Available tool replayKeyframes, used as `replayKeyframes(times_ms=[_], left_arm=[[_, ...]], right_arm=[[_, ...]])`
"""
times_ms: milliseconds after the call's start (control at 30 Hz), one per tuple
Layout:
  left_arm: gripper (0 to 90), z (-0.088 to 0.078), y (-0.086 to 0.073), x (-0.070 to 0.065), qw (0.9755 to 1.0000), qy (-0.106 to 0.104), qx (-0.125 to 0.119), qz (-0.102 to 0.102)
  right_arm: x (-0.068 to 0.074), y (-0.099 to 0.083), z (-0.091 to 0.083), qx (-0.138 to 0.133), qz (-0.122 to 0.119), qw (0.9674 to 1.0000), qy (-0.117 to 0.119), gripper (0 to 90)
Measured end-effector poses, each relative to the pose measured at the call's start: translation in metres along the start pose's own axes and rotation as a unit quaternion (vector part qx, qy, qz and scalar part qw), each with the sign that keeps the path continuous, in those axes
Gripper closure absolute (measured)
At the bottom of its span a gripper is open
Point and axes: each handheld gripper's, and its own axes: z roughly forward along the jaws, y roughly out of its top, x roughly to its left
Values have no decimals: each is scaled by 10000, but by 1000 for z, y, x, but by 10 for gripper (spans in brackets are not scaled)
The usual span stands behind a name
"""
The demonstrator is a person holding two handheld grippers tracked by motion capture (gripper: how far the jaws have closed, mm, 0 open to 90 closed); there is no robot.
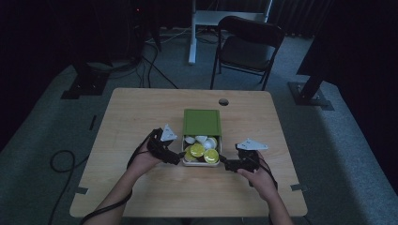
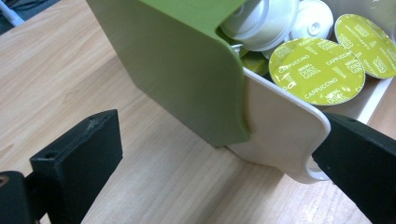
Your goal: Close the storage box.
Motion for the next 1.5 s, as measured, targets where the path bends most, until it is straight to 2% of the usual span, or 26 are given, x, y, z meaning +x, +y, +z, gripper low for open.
replayKeyframes(times_ms=[433, 667, 1000, 1500], left_arm=[[19, 7, 4, 5, 10000, 52, -2, -54], [19, 10, 5, 10, 9999, 7, 12, -104], [19, 15, 10, 15, 9999, 92, 51, -98], [19, 21, 14, 22, 9995, 189, 33, -243]], right_arm=[[-2, 4, 12, 61, -7, 10000, -63, 135], [-6, 6, 17, 80, 46, 10000, -36, 135], [-11, 11, 23, 81, 77, 9999, -73, 135], [-19, 18, 32, 91, 132, 9998, -121, 128]])
